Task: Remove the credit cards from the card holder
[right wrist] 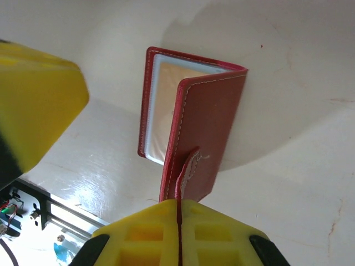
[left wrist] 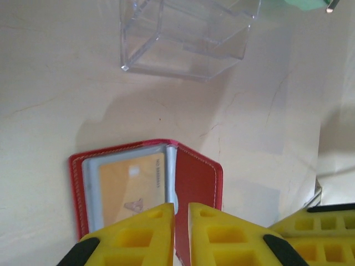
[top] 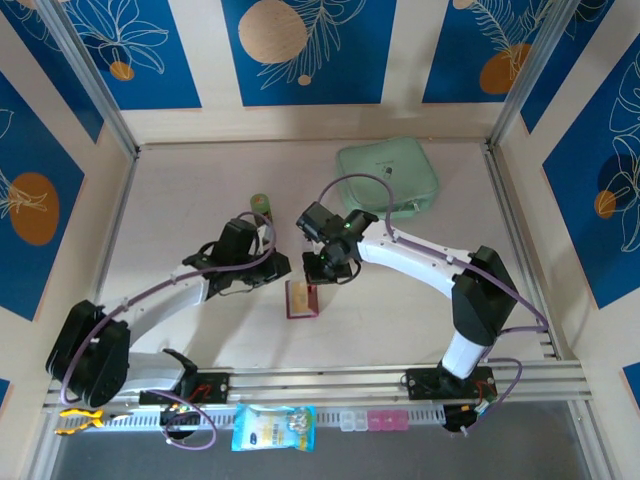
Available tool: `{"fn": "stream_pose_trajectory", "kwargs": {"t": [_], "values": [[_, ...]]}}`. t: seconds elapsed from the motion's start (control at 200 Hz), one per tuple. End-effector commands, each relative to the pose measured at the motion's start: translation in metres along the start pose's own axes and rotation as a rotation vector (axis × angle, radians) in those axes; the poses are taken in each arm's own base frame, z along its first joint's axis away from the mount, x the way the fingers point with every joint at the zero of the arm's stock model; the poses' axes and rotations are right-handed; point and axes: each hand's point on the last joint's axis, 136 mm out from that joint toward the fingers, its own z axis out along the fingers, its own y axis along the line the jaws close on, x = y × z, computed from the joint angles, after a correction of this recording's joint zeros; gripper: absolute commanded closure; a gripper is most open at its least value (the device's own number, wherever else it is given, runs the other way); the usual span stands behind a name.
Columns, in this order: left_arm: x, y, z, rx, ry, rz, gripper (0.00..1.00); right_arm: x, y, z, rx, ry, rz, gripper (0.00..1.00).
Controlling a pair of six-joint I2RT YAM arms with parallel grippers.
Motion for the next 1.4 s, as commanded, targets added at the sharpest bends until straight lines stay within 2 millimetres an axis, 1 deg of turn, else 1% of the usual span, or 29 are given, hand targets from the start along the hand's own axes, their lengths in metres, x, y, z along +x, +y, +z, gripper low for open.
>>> {"fn": "stream_pose_trajectory", "kwargs": {"t": [0.0, 0.125, 0.22, 0.325, 0.41, 0.475, 0.585, 0.73, 0.87, 1.01, 1.105, 1.18, 1.23, 1.345, 1.395], "values": [[0.004, -0.003, 0.005, 0.001, 0.075, 0.038, 0.87, 0.004, -0.006, -0.009, 0.038, 0.008, -0.023, 1.00], [0.010, -0.001, 0.016, 0.007, 0.126, 0.032, 0.87, 0.010, -0.037, -0.005, 0.118, 0.023, 0.027, 1.00], [0.016, 0.007, 0.023, -0.008, 0.153, 0.023, 0.87, 0.016, -0.061, 0.001, 0.179, 0.045, 0.064, 1.00], [0.023, 0.017, 0.031, -0.021, 0.172, -0.001, 0.88, 0.020, -0.081, 0.005, 0.234, 0.053, 0.079, 1.00], [0.029, 0.023, 0.037, -0.019, 0.187, -0.024, 0.89, 0.022, -0.094, 0.008, 0.273, 0.062, 0.083, 1.00], [0.035, 0.027, 0.041, -0.024, 0.204, -0.034, 0.89, 0.023, -0.100, 0.011, 0.294, 0.065, 0.080, 1.00], [0.044, 0.040, 0.045, -0.066, 0.226, -0.054, 0.95, 0.026, -0.111, 0.020, 0.332, 0.083, 0.083, 1.00], [0.052, 0.054, 0.049, -0.109, 0.232, -0.082, 0.97, 0.029, -0.122, 0.033, 0.377, 0.097, 0.087, 1.00], [0.061, 0.062, 0.055, -0.127, 0.256, -0.094, 0.99, 0.032, -0.131, 0.044, 0.412, 0.106, 0.089, 1.00], [0.067, 0.072, 0.056, -0.156, 0.262, -0.107, 1.00, 0.035, -0.140, 0.053, 0.461, 0.113, 0.088, 1.00], [0.069, 0.073, 0.056, -0.159, 0.264, -0.114, 1.00, 0.036, -0.147, 0.058, 0.508, 0.106, 0.080, 0.96], [0.069, 0.073, 0.055, -0.159, 0.262, -0.113, 1.00, 0.039, -0.153, 0.062, 0.553, 0.112, 0.078, 0.89], [0.070, 0.073, 0.055, -0.161, 0.260, -0.111, 1.00, 0.041, -0.157, 0.064, 0.583, 0.117, 0.072, 0.88], [0.071, 0.073, 0.054, -0.161, 0.265, -0.109, 1.00, 0.046, -0.164, 0.062, 0.661, 0.124, 0.059, 0.83], [0.072, 0.072, 0.055, -0.158, 0.269, -0.110, 1.00, 0.046, -0.164, 0.061, 0.670, 0.127, 0.058, 0.82]]}}
